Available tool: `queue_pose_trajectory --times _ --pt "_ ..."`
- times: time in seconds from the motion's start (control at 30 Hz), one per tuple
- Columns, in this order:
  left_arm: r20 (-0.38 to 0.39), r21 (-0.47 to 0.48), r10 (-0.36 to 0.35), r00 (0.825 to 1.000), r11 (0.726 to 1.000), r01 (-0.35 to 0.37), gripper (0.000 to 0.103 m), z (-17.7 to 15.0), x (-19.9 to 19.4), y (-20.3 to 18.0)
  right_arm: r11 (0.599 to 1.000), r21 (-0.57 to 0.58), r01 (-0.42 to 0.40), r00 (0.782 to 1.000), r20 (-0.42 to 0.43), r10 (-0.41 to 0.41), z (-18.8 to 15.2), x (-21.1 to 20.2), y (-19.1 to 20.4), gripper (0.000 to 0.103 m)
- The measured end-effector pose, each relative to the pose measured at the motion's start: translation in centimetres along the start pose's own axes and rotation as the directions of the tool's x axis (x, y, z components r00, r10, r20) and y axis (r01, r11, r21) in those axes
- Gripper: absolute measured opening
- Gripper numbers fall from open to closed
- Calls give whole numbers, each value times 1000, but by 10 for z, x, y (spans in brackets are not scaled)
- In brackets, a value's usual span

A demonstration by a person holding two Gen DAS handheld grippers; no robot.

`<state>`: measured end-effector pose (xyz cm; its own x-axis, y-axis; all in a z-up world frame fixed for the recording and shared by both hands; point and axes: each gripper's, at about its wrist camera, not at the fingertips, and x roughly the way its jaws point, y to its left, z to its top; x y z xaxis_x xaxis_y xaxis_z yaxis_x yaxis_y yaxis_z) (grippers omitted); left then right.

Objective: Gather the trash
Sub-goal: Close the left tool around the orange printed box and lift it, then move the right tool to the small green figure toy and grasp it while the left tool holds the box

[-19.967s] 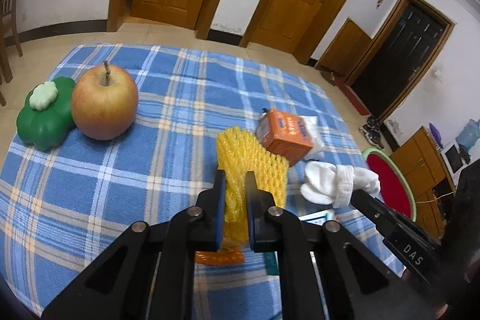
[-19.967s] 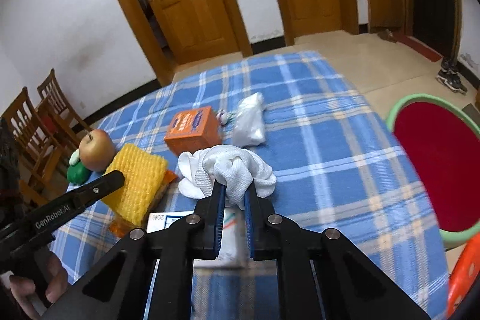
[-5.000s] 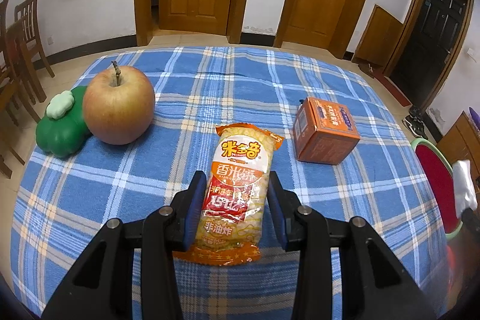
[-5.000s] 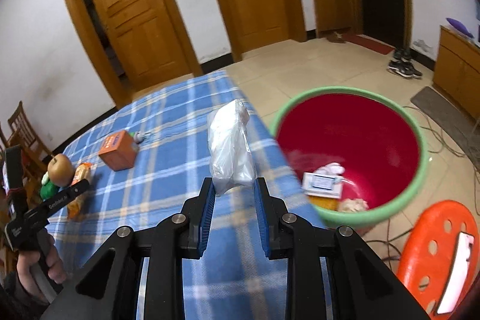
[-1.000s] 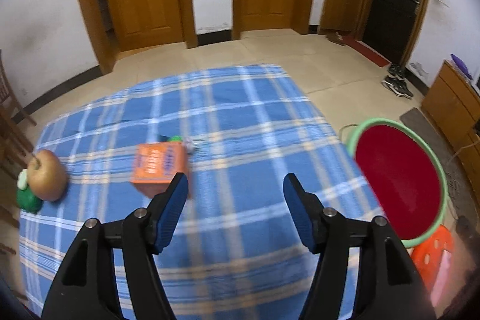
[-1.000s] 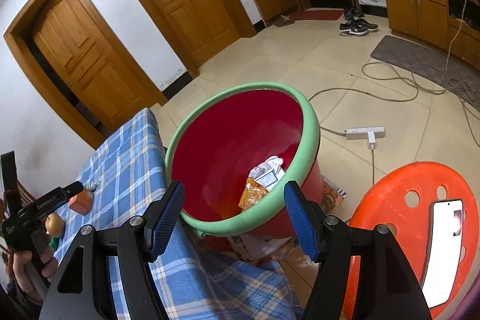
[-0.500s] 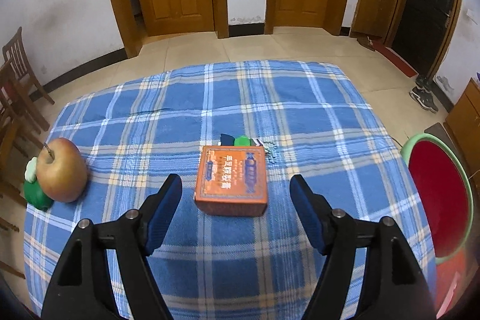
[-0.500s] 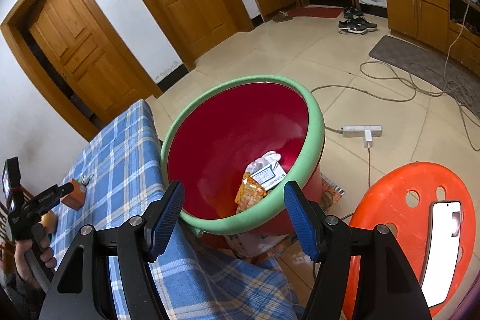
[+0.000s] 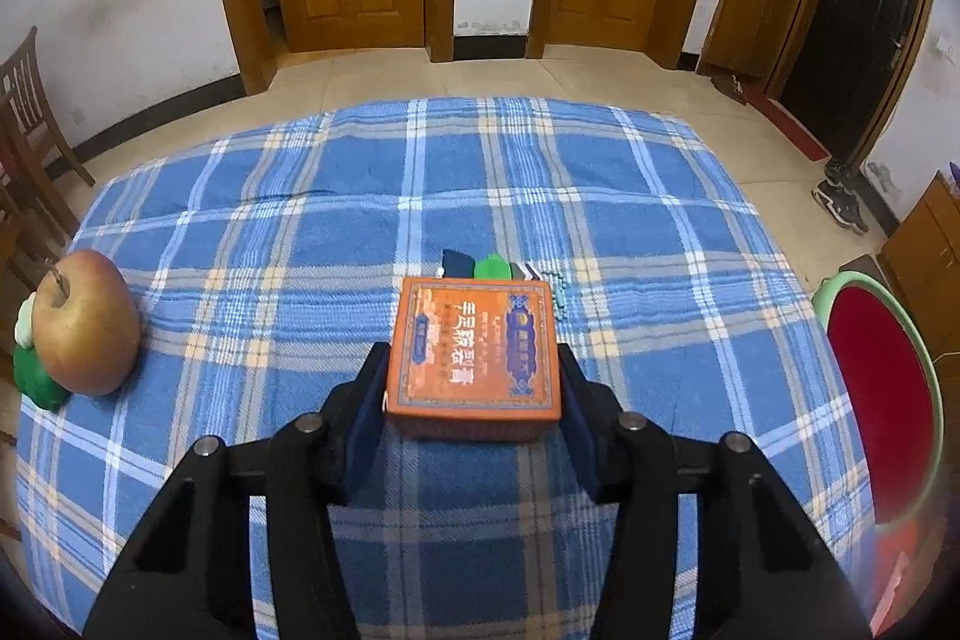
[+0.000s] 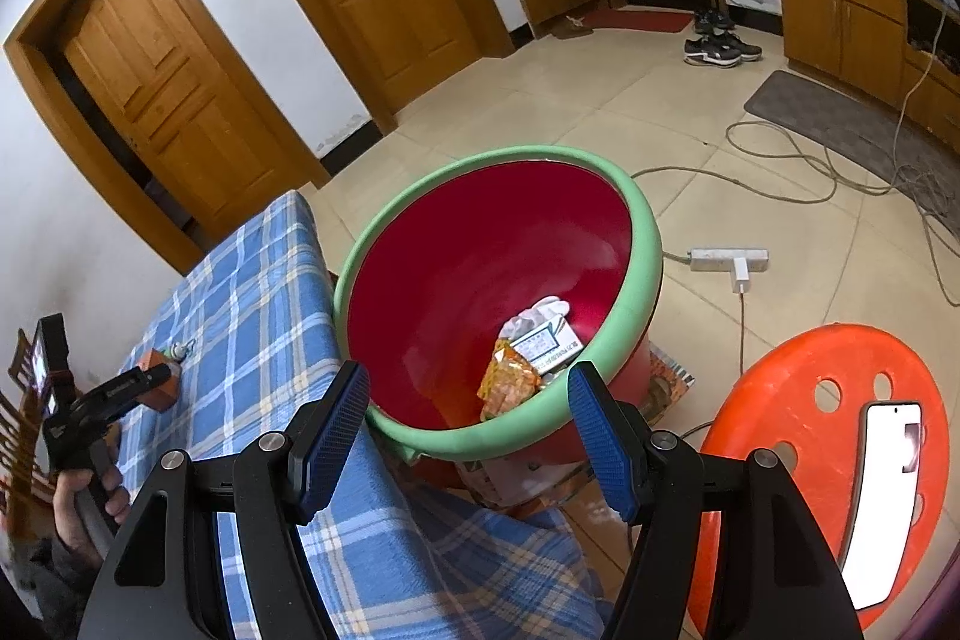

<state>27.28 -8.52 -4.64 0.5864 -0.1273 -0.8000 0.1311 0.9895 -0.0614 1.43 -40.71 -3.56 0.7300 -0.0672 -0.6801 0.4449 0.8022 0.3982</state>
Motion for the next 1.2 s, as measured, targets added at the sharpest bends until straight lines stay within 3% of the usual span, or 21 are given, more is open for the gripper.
queue_pose_trajectory --times 0.1,0.3,0.7,1.03,1.2 --pt "16 2 -16 1000 1000 16 52 -3 -10 3 1000 -9 -2 1000 5 2 1 -4 6 70" --pt "66 20 50 997 998 -52 52 -8 -33 24 999 -27 -38 999 7 38 0 -8 26 70" --pt "130 -65 80 988 995 -72 52 -22 -46 75 978 -154 -140 990 -14 139 3 -18 113 70" --pt "186 -108 51 981 994 -31 52 -25 -51 93 945 -260 -197 980 -79 182 -2 21 194 70" --pt "200 -142 79 977 989 -51 52 -28 -55 105 930 -302 -209 977 -116 181 -10 57 228 70"
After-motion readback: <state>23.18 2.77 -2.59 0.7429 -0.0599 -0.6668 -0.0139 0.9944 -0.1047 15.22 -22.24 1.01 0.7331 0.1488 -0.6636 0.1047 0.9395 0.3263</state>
